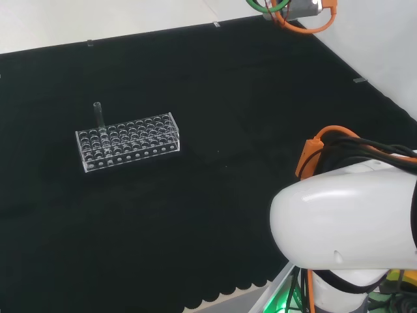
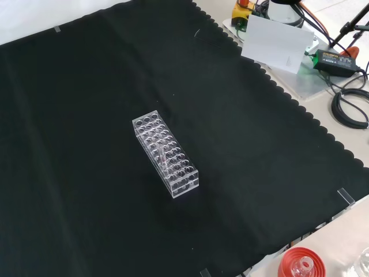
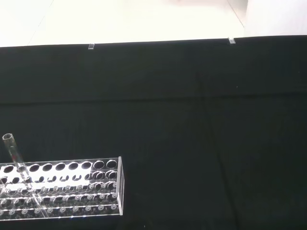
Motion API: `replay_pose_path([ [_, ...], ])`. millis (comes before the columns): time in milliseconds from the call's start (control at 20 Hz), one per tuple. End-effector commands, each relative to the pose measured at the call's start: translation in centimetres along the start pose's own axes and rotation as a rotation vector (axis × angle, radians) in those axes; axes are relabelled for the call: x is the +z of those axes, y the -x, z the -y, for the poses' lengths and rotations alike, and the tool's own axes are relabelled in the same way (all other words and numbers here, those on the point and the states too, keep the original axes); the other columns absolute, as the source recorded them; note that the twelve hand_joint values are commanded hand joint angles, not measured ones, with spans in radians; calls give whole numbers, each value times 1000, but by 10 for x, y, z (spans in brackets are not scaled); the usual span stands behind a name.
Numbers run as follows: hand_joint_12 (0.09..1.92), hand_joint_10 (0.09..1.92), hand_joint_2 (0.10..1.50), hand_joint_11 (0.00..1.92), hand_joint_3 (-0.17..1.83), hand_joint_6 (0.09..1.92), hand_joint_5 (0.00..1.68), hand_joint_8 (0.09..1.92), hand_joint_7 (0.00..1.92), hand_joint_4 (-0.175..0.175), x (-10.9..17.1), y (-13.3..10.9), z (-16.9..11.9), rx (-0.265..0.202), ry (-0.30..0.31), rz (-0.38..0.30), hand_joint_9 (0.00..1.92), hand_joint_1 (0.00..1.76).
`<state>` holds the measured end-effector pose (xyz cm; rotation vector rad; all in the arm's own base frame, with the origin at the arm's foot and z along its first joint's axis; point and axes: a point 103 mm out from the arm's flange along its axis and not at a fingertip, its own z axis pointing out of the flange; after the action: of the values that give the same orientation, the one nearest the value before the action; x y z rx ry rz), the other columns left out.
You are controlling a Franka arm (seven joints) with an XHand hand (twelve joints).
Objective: Pick up the test tube.
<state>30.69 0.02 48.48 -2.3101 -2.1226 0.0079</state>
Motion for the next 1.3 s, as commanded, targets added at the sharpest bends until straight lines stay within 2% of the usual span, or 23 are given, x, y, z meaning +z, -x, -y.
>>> replay_pose_path([
  [50,1328,890,719,0,515,166,103,666,3,6,0,0,-1,-3,5,8,52,635],
  [300,1361,963,757,0,444,109,121,661,0,6,-2,-5,-6,-18,10,7,12,631],
  [450,1362,967,760,0,439,104,123,660,0,7,0,-12,-14,-50,3,11,11,631],
  [850,1365,975,766,0,419,87,131,673,0,7,15,-41,-54,-144,-55,23,12,634],
  [1150,1386,981,774,0,387,87,152,737,2,8,32,-57,-84,-186,-107,17,28,648],
  [1300,1390,983,772,0,382,87,158,744,3,8,39,-65,-99,-198,-112,24,35,656],
])
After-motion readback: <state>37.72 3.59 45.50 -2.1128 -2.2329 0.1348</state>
